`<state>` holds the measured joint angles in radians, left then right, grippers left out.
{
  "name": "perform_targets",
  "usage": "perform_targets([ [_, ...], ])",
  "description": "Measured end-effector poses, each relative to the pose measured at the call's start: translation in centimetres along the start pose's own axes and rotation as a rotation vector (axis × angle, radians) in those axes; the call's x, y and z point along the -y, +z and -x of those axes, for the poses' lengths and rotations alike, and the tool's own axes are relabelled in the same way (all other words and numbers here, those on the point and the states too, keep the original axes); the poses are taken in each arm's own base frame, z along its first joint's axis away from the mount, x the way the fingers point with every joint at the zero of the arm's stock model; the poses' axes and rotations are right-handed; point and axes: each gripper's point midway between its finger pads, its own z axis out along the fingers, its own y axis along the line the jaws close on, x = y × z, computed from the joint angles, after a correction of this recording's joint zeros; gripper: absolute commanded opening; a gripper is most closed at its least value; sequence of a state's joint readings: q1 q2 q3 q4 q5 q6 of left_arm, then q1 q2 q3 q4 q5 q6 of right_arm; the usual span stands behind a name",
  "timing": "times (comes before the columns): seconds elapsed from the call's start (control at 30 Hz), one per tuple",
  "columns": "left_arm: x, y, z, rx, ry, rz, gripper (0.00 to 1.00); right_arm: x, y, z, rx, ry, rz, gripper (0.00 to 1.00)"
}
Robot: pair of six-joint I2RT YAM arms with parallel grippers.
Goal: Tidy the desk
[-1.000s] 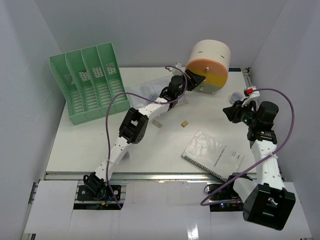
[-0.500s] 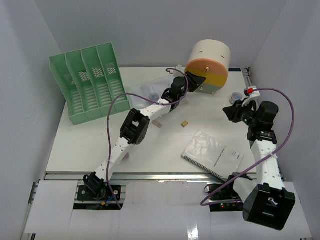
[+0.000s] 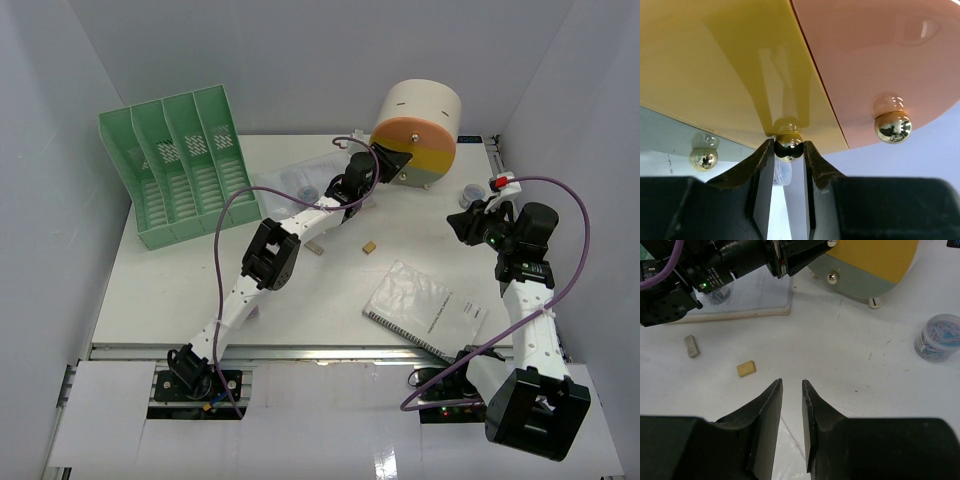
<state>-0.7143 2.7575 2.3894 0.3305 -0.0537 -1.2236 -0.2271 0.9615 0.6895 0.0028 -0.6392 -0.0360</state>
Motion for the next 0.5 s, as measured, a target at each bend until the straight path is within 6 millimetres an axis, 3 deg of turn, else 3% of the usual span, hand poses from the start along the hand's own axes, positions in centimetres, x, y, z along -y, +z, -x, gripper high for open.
perform_targets([
  [0.17,0.0,0.0,0.0,0.000,-0.005,0.001,0.13,0.1,0.0,0.0,0.000,0.001,-0.004,0.28],
  [0.33,-0.2,-0.7,-0.3,-0.012,0.000,-0.010,0.07,0.2,-0.1,-0.1,0.000,0.002,-0.007,0.28],
  [0.5,-0.1,-4.4,-0.5,-0.054,0.028,0.010,0.06,0.2,0.0,-0.9,-0.011,0.011,-0.003,0.28],
])
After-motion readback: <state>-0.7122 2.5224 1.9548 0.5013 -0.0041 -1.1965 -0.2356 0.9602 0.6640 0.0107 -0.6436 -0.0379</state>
